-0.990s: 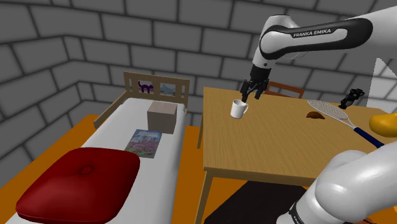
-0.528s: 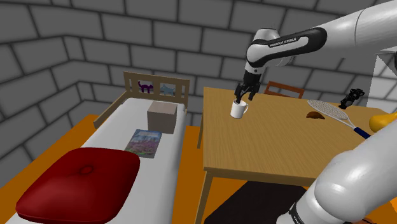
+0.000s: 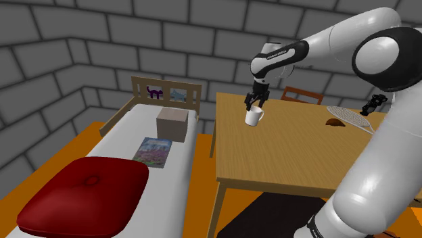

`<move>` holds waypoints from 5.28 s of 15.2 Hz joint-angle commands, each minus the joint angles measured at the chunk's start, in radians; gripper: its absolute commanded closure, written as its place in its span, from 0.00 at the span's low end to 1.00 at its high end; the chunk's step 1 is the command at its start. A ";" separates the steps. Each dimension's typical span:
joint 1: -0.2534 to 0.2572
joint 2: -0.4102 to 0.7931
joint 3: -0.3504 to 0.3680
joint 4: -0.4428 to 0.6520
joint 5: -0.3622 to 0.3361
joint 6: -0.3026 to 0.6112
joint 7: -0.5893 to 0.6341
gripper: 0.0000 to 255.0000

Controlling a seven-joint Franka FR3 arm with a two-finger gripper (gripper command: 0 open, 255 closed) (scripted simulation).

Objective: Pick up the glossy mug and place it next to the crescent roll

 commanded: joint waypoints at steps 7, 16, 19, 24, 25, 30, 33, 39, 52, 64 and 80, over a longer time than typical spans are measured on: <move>-0.042 0.209 -0.005 0.143 0.071 0.065 -0.068 0.00; -0.047 0.243 0.000 0.124 0.085 0.115 -0.077 0.00; -0.047 0.243 0.000 0.124 0.085 0.115 -0.077 0.00; -0.047 0.243 0.000 0.124 0.085 0.115 -0.077 1.00; -0.047 0.243 0.000 0.124 0.085 0.115 -0.077 1.00; -0.047 0.236 -0.001 0.129 0.082 0.104 -0.075 1.00; -0.044 0.217 -0.004 0.145 0.074 0.069 -0.071 1.00; -0.040 0.183 -0.009 0.184 0.060 -0.001 -0.063 1.00; -0.037 0.134 -0.015 0.297 0.040 -0.161 -0.054 1.00; -0.058 0.092 -0.033 0.373 0.030 -0.277 -0.090 1.00; -0.243 -0.005 -0.187 0.249 0.030 -0.242 -0.433 1.00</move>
